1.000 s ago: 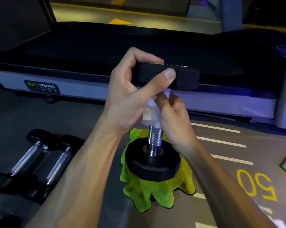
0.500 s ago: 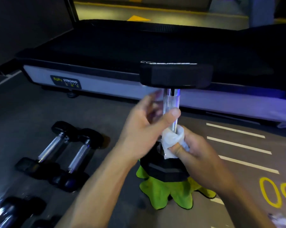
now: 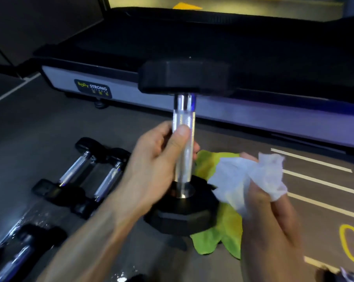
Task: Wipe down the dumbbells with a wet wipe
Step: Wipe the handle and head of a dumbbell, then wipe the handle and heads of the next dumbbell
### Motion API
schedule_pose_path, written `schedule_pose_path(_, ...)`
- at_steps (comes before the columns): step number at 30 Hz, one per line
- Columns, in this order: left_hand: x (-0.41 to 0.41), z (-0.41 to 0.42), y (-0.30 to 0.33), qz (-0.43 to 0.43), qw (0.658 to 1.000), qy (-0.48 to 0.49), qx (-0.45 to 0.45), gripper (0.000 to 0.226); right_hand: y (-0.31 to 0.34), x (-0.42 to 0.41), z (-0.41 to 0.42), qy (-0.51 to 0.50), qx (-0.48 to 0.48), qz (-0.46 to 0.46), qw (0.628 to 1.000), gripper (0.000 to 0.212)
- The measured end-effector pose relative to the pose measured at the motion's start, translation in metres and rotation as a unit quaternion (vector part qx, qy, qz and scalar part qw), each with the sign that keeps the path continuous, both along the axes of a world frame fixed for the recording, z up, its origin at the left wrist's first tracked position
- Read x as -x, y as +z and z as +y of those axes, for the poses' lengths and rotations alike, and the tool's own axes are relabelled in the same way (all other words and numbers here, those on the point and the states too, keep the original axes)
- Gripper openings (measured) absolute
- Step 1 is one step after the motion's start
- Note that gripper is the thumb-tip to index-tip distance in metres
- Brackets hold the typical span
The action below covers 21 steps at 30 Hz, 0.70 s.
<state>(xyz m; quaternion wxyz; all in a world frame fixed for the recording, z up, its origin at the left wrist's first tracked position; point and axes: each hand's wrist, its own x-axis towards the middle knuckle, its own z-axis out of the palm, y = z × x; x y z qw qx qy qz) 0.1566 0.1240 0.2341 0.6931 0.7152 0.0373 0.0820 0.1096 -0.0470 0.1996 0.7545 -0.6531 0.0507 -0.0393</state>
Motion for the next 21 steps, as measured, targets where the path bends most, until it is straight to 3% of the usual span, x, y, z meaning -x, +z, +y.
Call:
schedule_pose_path(4,0.007,0.064,-0.024,0.109,0.976,0.001,-0.189,0.044,-0.008,0.023,0.035,0.059,-0.075,0.063,0.993,0.035)
schedule_pose_path(9,0.01,0.109,-0.124,0.218,0.897,-0.021,-0.383,0.04,-0.04,0.033,0.059,0.205,-0.055,0.171,0.962,0.022)
schedule_pose_path(11,0.007,0.116,-0.159,0.277,0.878,-0.027,-0.389,0.039,-0.055,0.033,0.066,0.212,-0.024,0.188,0.959,0.014)
schedule_pose_path(14,0.002,0.12,-0.197,0.344,0.854,-0.047,-0.388,0.037,-0.082,0.036,0.077,0.207,0.014,0.198,0.958,0.025)
schedule_pose_path(15,-0.001,0.121,-0.205,0.357,0.847,-0.053,-0.39,0.038,-0.086,0.034,0.081,0.191,0.016,0.211,0.958,0.017)
schedule_pose_path(17,-0.006,0.12,-0.217,0.374,0.836,-0.057,-0.396,0.038,-0.098,0.03,0.082,0.191,0.024,0.232,0.953,0.028)
schedule_pose_path(19,-0.012,0.118,-0.224,0.395,0.82,-0.056,-0.41,0.038,-0.107,0.027,0.086,0.185,0.031,0.241,0.952,0.02)
schedule_pose_path(21,-0.015,0.117,-0.23,0.412,0.808,-0.051,-0.418,0.038,-0.116,0.025,0.089,0.191,0.052,0.254,0.947,0.028)
